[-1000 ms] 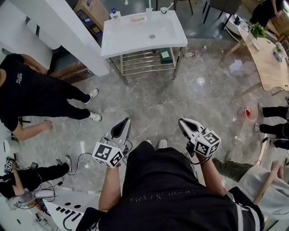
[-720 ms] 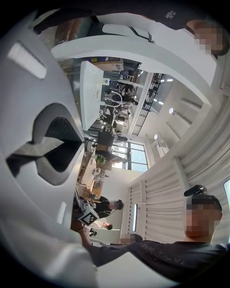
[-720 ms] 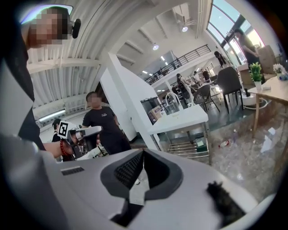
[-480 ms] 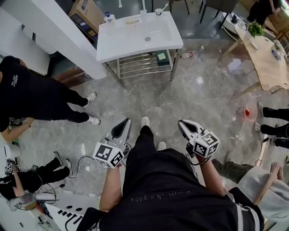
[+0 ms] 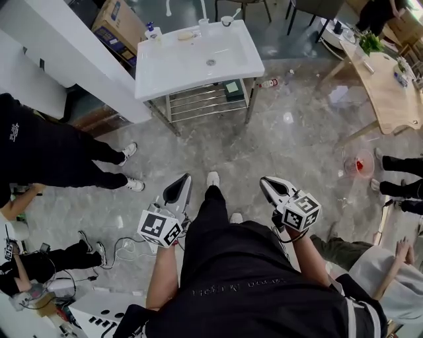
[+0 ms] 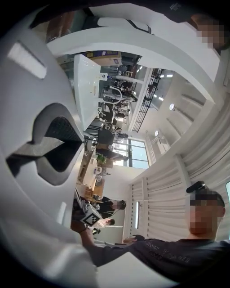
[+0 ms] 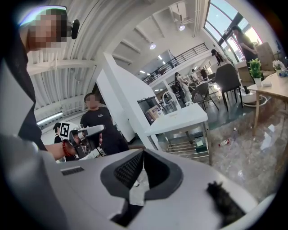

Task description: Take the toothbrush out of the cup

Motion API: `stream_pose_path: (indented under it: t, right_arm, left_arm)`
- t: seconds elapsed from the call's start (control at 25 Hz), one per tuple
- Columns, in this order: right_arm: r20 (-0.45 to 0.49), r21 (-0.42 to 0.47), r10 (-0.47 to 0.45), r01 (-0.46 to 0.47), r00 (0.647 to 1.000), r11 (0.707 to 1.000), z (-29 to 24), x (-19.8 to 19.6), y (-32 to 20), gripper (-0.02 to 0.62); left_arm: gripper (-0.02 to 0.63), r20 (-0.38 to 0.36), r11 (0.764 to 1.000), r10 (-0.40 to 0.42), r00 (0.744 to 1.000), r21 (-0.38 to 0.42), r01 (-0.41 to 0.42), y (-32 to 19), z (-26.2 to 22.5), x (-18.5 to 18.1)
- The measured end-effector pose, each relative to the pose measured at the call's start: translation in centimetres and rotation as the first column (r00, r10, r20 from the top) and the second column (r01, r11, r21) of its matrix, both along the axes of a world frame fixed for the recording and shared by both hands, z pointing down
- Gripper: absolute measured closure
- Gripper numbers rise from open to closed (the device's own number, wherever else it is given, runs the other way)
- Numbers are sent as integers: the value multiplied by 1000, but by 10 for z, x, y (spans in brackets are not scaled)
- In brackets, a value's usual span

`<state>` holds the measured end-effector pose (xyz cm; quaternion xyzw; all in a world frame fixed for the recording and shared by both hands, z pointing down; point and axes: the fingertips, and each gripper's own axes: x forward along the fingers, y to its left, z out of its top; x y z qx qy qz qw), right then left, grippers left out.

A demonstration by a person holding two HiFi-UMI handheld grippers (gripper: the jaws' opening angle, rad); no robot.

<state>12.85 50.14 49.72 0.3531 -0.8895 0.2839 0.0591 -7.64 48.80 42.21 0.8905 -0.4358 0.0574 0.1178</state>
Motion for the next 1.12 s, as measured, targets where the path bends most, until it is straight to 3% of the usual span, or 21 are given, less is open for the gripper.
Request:
stream_pose_path:
  t: [0.08, 0.44, 1.12]
  right_arm:
    - [-1, -10, 5, -5, 1000, 1000, 3, -3, -10, 581]
    - [1, -30, 57, -57, 998, 998, 1, -16, -74, 581]
    - [0, -44, 114, -114, 994, 993, -22, -94, -213, 581]
  left_arm:
    - [600, 23, 999, 33, 999, 4, -33, -12, 3, 4]
    - [600, -33, 997, 78, 996, -20, -79, -92, 9, -10]
    - [600, -98, 987, 128, 987, -90, -137, -234, 23, -78]
